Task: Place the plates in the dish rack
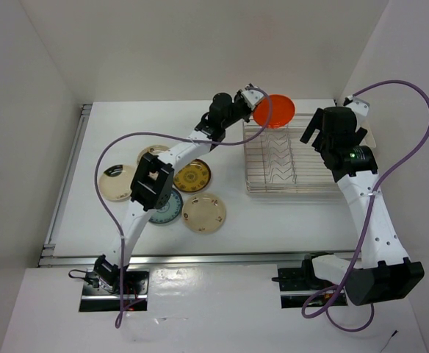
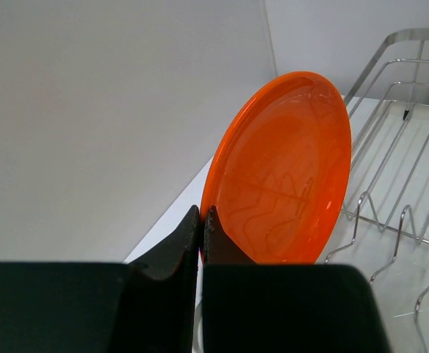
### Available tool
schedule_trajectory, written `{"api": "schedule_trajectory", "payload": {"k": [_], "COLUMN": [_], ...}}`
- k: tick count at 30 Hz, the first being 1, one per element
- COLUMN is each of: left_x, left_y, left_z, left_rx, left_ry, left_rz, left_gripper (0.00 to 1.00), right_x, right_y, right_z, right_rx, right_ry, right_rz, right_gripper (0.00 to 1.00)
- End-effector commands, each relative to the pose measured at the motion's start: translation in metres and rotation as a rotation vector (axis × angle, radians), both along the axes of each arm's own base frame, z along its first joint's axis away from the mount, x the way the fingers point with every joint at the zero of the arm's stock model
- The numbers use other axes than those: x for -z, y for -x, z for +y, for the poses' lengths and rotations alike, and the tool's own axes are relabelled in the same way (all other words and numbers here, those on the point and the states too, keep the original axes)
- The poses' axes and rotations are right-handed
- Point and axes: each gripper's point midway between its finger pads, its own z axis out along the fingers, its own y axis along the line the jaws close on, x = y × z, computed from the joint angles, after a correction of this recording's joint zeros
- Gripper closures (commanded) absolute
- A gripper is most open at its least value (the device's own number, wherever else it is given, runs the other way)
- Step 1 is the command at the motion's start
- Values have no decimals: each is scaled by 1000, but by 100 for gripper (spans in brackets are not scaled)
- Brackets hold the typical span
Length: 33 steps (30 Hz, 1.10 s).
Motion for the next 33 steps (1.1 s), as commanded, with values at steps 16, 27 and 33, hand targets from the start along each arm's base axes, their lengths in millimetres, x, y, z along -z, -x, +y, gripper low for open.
{"api": "schedule_trajectory", "payload": {"k": [16,27,33], "left_x": [-4,-116,-124], "left_y": [25,62,74], "left_z": [-15,42,163], "left_rx": [-6,-53,-201], "left_ry": [11,137,191], "left_rz": [18,117,453], "left_gripper": [38,0,0], "right_x": [-27,-35,-24], "right_y": [-8,-30,-56], "right_z": [5,36,75], "right_rx": [-25,-225,-453], "right_ry": [-27,-53,-93], "right_rz": [-90,-141,-128], "right_gripper": [0,0,0]}}
